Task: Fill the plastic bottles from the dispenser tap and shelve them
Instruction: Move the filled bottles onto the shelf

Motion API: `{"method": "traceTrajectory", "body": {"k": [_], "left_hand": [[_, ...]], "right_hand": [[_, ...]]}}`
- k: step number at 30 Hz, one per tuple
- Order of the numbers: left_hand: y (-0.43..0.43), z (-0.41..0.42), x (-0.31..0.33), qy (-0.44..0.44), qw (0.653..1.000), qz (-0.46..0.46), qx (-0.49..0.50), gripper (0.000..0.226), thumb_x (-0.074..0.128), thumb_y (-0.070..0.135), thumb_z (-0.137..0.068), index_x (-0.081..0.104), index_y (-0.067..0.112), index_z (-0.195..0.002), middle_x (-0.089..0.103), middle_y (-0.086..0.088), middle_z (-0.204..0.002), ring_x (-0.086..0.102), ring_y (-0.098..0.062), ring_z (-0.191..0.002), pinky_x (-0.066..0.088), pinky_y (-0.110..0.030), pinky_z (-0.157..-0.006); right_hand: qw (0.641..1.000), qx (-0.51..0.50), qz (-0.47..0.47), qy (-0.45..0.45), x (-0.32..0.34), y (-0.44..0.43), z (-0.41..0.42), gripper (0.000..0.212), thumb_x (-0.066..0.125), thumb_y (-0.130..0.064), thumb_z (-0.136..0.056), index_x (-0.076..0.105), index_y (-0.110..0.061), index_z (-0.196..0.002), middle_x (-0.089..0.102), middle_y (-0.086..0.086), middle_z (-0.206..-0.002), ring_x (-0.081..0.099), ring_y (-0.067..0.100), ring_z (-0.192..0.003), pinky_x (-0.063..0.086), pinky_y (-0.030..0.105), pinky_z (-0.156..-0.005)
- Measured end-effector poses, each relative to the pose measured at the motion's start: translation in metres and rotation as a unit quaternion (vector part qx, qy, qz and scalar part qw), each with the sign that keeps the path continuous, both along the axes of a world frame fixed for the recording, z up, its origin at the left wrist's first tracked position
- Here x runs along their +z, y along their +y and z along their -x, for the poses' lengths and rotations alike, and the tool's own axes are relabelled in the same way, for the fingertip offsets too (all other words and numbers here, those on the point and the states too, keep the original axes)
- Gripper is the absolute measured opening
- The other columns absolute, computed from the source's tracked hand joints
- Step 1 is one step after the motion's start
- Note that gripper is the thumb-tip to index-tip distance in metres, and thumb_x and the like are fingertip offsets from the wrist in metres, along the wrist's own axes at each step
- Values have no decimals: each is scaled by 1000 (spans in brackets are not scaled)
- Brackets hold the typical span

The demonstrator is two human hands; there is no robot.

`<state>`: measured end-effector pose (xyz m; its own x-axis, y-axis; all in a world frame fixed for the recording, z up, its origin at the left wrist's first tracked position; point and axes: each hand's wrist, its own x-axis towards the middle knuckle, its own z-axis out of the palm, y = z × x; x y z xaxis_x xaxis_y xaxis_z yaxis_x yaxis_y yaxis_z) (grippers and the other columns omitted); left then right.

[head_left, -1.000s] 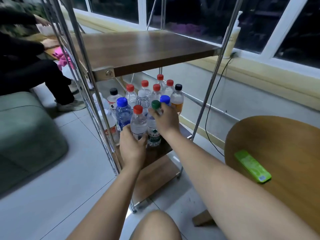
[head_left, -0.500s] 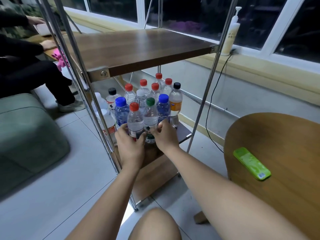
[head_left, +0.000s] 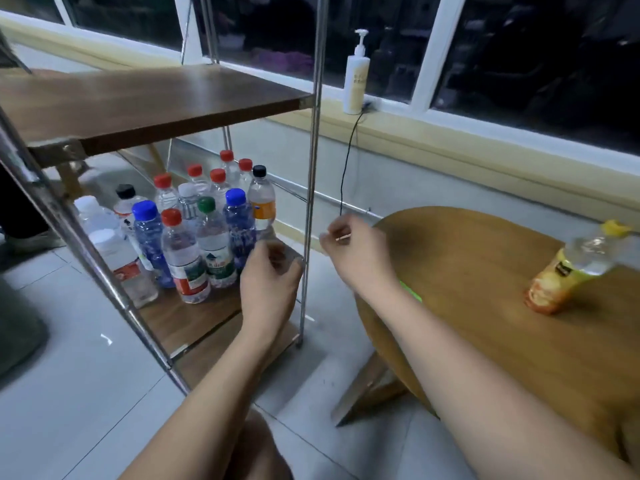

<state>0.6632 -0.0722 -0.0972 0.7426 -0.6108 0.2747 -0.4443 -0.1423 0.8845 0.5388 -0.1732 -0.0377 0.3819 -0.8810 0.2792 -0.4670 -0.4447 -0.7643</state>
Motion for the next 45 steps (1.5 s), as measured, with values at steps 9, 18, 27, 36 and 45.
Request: {"method": "traceTrajectory", "body": {"k": [9, 18, 27, 36, 45], "left_hand": [[-50, 107, 2, 52, 990, 5, -130, 20, 79, 32, -89, 66, 31, -104, 74, 13, -94, 72, -6, -86, 61, -39, -83], [-72, 153, -11, 46, 974, -12, -223, 28, 85, 27, -89, 66, 30, -109, 72, 13, -94, 70, -9, -87, 56, -33, -80], [-64, 149, -9, 61, 961, 2, -268, 38, 89, 28, -88, 65, 31, -117, 73, 12, -96, 69, 0, -84, 53, -23, -77], [-52, 139, 2, 84, 956, 24, -279, 38, 89, 24, -89, 65, 33, -116, 75, 9, -99, 71, -5, -87, 56, -23, -80], [-13, 96, 45, 114, 950, 97, -276, 44, 85, 40, -93, 63, 34, -131, 77, 10, -115, 74, -9, -107, 61, -34, -89]], "right_hand": [[973, -211, 93, 3, 38, -46, 173, 12, 75, -23, -93, 68, -21, -103, 74, -3, -98, 69, 19, -93, 53, 35, -86], [882, -447, 151, -1, 63, -82, 268, 71, 83, -23, -82, 50, -15, -145, 50, 9, -149, 46, 36, -139, 35, 46, -114], [890, -450, -72, -26, -4, -118, 302, 74, 95, -32, -74, 49, -10, -128, 69, 14, -126, 66, 38, -119, 54, 43, -94], [914, -404, -20, -24, -12, -90, 283, 51, 92, -38, -79, 58, -17, -112, 71, 2, -107, 68, 33, -107, 47, 38, -79], [986, -138, 89, -12, 20, -5, 149, 48, 94, -47, -71, 61, -29, -101, 74, -12, -94, 69, 13, -89, 54, 34, -76]]}}
